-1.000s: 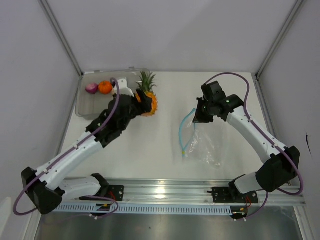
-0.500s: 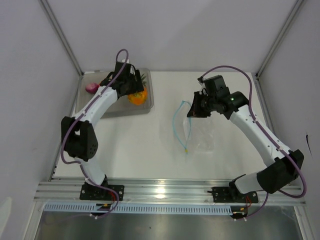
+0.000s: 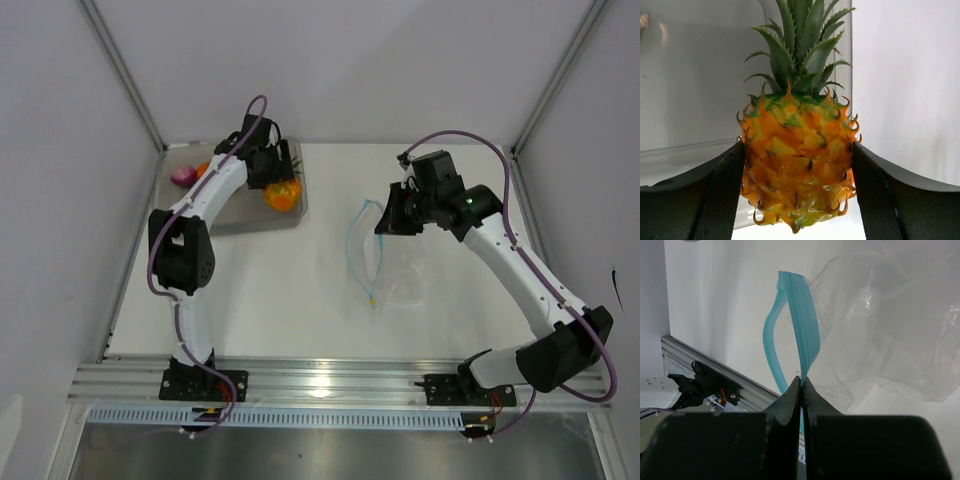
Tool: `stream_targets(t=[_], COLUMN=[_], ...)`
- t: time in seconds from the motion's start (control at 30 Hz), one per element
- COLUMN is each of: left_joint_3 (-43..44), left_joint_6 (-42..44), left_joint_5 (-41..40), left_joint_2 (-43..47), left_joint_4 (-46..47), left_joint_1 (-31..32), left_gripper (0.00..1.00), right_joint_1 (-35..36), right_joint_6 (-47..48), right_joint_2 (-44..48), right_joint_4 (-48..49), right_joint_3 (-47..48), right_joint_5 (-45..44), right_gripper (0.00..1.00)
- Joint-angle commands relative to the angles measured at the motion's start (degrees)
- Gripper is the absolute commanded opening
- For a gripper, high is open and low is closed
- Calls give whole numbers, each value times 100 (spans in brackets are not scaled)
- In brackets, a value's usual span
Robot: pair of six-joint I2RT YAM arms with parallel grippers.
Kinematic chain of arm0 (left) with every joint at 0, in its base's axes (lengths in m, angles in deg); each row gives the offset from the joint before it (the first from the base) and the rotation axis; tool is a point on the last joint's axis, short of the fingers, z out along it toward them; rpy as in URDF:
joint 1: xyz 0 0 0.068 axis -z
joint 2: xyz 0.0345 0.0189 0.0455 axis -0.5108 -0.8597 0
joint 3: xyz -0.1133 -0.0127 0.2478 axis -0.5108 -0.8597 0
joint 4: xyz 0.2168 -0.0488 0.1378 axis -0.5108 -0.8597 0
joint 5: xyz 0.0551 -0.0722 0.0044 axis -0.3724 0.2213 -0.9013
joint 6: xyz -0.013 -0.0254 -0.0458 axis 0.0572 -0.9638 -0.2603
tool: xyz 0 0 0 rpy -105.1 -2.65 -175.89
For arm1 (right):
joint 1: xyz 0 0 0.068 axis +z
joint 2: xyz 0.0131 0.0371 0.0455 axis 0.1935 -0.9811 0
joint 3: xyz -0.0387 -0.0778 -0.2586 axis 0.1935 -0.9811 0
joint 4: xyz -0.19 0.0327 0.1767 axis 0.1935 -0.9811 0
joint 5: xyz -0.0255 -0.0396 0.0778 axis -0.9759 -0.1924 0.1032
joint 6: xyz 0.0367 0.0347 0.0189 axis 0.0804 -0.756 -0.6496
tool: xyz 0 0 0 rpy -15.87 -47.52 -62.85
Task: Place the food in the zip-top bag and seal the zipper
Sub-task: Place the fake fruit in the bin.
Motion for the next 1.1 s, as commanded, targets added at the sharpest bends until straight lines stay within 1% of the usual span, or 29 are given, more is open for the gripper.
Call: stream_targets(t=[0.0,0.07,0.23,0.3,0.33,0.47,0.5,0.57,0.63,0.7,0.77,0.8,0.83,0.87,0.9,0.97,1.0,1.03,1.07], left_joint_3=[224,172,-416,-487,-531,-690,-620,-663,-672,-690,-515,-575,-828,-996,-1302,-1655,-1996,-2173,-2358], left_joint_6=[80,28,-122,-113,-131,-105,-104,-104,-104,-105,-122,-148,-183,-236,-262,-315,-350,-507,-622], left_joint_5=[285,285,329,302,206,398,416,390,373,311,241,197,171,188,240,424,582,1045,1328], left_joint_2=[-80,-124,358,578,640,772,729,737,859,947,1018,1123,1289,1761,1991,2553,2695,2827,3090], left_joint_4=[-248,-318,-99,-116,-186,-116,-177,-301,-309,-292,-599,-617,-530,-190,-30,251,331,471,899], left_joint_1=[-52,-52,-52,-52,-52,-96,-96,-96,-96,-96,-96,-87,-44,0,157,369,622,746,852], left_gripper=[44,57,67,69,81,84,91,94,99,100,99,99,100,100,99,99,100,100,99], right_joint_1=[-21,-21,-21,-13,-21,-21,-21,-21,-13,-13,-21,-13,-13,-13,-21,-21,-13,-13,-13], right_joint_6=[27,18,9,18,18,27,27,45,62,71,80,80,71,80,80,97,97,106,123], right_joint_2=[153,117,47,29,-6,-23,-32,-41,-41,-50,-32,-32,-24,-15,-15,-41,-50,-59,-76], right_joint_4=[137,172,173,173,173,190,190,181,155,146,146,146,146,146,146,129,129,120,111], right_joint_3=[127,118,153,170,197,258,258,250,258,258,258,267,276,285,302,329,355,381,399], right_joint_5=[180,250,277,277,286,294,294,312,286,268,285,294,303,321,321,321,321,330,330], right_gripper=[0,0,0,0,0,0,0,0,0,0,0,0,0,0,0,0,0,0,0])
